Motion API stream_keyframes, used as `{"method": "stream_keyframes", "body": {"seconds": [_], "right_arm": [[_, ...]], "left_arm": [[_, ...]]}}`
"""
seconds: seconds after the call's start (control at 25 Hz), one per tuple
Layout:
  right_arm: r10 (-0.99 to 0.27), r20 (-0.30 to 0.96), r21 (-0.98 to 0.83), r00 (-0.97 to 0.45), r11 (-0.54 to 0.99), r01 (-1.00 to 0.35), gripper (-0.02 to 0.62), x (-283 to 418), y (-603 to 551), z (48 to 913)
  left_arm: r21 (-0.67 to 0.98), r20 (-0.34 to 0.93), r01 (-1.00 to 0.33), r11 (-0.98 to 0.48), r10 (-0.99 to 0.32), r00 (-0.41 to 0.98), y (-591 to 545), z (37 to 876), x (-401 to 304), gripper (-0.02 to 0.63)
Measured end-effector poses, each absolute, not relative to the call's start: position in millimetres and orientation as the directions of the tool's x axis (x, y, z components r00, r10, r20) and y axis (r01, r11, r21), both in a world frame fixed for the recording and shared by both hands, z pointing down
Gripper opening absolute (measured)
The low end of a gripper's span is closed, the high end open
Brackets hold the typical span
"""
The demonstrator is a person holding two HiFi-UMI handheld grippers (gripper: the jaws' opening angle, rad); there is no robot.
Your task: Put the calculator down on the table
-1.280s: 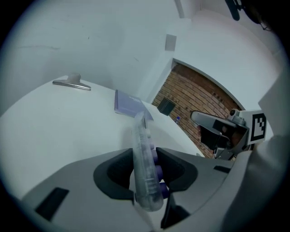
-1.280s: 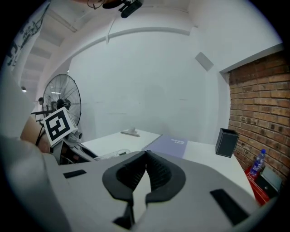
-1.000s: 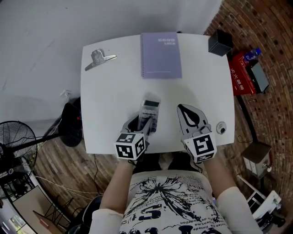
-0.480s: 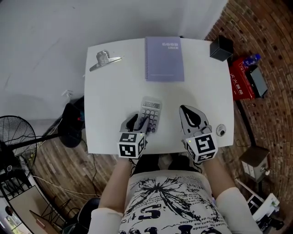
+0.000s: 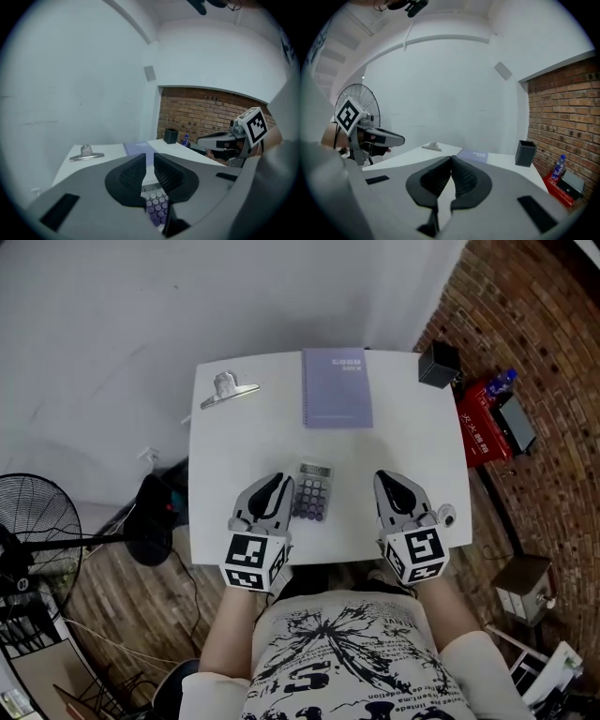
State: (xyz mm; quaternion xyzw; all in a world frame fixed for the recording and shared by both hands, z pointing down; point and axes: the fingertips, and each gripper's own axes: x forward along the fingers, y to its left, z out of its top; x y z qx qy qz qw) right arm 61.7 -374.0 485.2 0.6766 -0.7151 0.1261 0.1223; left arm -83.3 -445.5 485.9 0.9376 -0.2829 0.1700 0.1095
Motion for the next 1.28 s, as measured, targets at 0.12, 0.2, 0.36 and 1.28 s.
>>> {"method": "stream_keyframes", "body": {"seconds": [0.12, 0.2, 0.36, 1.28], "right_arm": [[-0.946, 0.319, 0.004, -0.063, 0.067, -0.998, 0.015, 53, -364, 466], [-0.952, 0.297, 0.017, -0.070, 0.079, -0.997, 0.015, 48, -358, 453], [-0.966, 0.245, 0.041, -0.084, 0.097, -0.994, 0.014, 38, -350, 427], [-0.987, 0.137, 0.065, -0.083, 0.092, -0.994, 0.012, 22, -345, 386]], "left_arm": [[0.105, 0.309, -0.567, -0.817, -0.515, 0.800, -438, 451, -92, 0.041], [0.098, 0.271, -0.565, -0.819, -0.525, 0.807, -433, 432, -99, 0.024], [0.051, 0.209, -0.544, -0.838, -0.524, 0.826, -420, 397, -111, 0.014], [-0.007, 0.132, -0.496, -0.868, -0.493, 0.860, -418, 370, -123, 0.014]]}}
